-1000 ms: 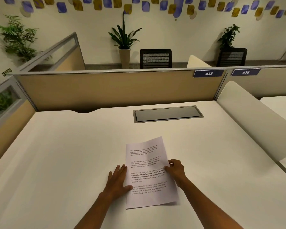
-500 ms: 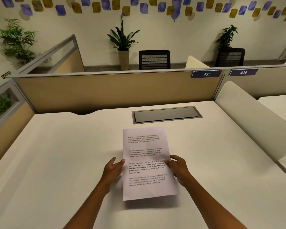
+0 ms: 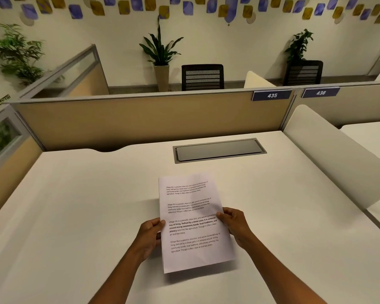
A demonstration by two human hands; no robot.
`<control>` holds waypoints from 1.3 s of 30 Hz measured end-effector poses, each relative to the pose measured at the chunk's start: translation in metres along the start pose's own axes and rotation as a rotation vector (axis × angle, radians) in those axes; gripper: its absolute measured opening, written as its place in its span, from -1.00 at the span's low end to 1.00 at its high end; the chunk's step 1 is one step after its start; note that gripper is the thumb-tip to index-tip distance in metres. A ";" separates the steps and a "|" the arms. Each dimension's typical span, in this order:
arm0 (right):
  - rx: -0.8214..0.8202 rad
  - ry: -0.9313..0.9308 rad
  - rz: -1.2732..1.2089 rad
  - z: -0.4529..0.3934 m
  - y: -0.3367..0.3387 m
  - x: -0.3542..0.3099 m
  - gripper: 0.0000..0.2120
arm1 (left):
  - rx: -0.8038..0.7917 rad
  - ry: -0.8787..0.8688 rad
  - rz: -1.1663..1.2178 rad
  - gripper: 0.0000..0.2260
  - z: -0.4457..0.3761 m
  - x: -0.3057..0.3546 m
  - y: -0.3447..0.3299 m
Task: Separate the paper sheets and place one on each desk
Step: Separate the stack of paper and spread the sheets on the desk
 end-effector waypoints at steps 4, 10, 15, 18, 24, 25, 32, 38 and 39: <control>0.020 0.008 0.013 -0.003 0.001 0.001 -0.88 | 0.035 -0.007 0.007 -0.80 -0.001 -0.003 0.000; 0.096 -0.023 -0.023 -0.008 0.005 -0.006 -0.95 | 0.076 -0.047 0.031 -0.83 -0.002 0.004 -0.001; 0.143 -0.019 0.001 -0.010 0.010 -0.013 -0.96 | 0.133 -0.090 0.006 -0.86 -0.004 0.008 0.001; 0.170 -0.005 0.011 -0.011 0.016 -0.017 -0.94 | 0.161 -0.116 -0.008 -0.87 -0.006 0.011 0.003; 0.223 0.062 0.084 -0.017 0.040 -0.028 -0.85 | 0.232 -0.147 -0.019 -0.90 -0.011 0.016 0.016; 0.239 0.070 0.088 -0.018 0.046 -0.030 -0.84 | 0.242 -0.152 -0.021 -0.90 -0.012 0.016 0.018; 0.366 0.070 0.080 -0.021 0.092 -0.035 -0.84 | 0.292 -0.167 -0.050 -0.91 -0.016 0.016 0.037; 0.508 0.005 0.191 -0.019 0.137 -0.030 -0.86 | 0.339 -0.180 -0.090 -0.91 -0.019 0.010 0.057; 0.529 -0.006 0.214 -0.018 0.144 -0.028 -0.86 | 0.351 -0.178 -0.095 -0.91 -0.018 0.008 0.060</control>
Point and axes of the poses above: each hand's wrist, its own z-axis away from the middle knuckle, its own y-axis out of the back of the hand, x = y × z, the point moved 1 cm from there along -z, towards the middle knuckle, and after that the axes turned 6 degrees about -y, right-handed, at the moved point
